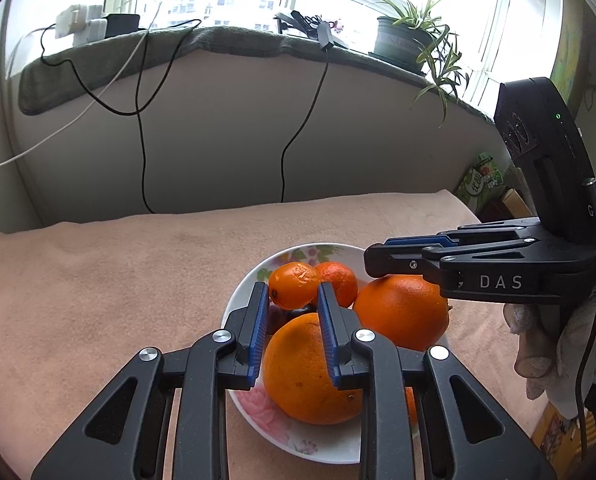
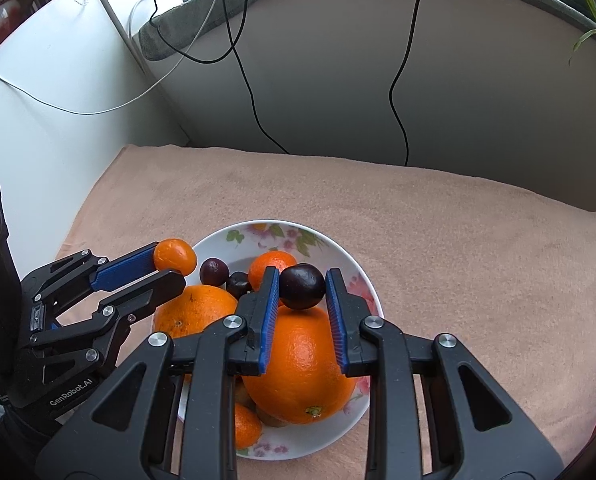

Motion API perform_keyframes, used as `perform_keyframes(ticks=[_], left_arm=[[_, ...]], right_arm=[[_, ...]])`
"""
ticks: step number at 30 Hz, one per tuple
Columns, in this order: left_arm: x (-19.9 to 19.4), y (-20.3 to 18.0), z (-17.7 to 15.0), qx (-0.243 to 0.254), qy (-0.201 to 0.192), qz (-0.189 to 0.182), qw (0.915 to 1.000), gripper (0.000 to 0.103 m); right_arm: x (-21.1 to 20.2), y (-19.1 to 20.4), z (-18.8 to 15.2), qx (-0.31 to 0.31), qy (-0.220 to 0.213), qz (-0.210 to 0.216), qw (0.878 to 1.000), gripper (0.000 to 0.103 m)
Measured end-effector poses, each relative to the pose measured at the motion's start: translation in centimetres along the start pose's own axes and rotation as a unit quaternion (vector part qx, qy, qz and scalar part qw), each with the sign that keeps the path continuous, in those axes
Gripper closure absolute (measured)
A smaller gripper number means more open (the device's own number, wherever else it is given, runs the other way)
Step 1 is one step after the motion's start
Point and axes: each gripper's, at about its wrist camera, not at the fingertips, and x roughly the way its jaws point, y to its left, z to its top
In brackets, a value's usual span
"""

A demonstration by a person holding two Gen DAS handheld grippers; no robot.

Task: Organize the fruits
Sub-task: 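Carry the plum and kumquat onto the plate and open both tools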

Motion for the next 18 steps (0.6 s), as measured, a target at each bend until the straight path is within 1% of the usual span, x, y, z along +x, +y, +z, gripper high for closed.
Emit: perform_keyframes(ticks=[5, 13, 18], left_arm=[[-0.11, -0.03, -0.15, 0.001, -0.001, -0.001, 1.0000, 0.079], [-0.22, -0.10, -0.24, 0.003, -0.001, -0.001, 1.0000, 0.079], [-0.58, -0.19, -0.14, 0.008, -0.006, -0.001, 0.9999, 0.072]], right_arm=[[-0.14, -0.05, -0.06, 0.003, -0.002, 0.004, 1.000, 0.076], [-0.76, -0.10, -0.13, 0.008, -0.009, 0.012, 1.000, 0.075], [-0.87, -0.06, -0.35, 0.009, -0.011, 0.011, 1.000, 0.075]])
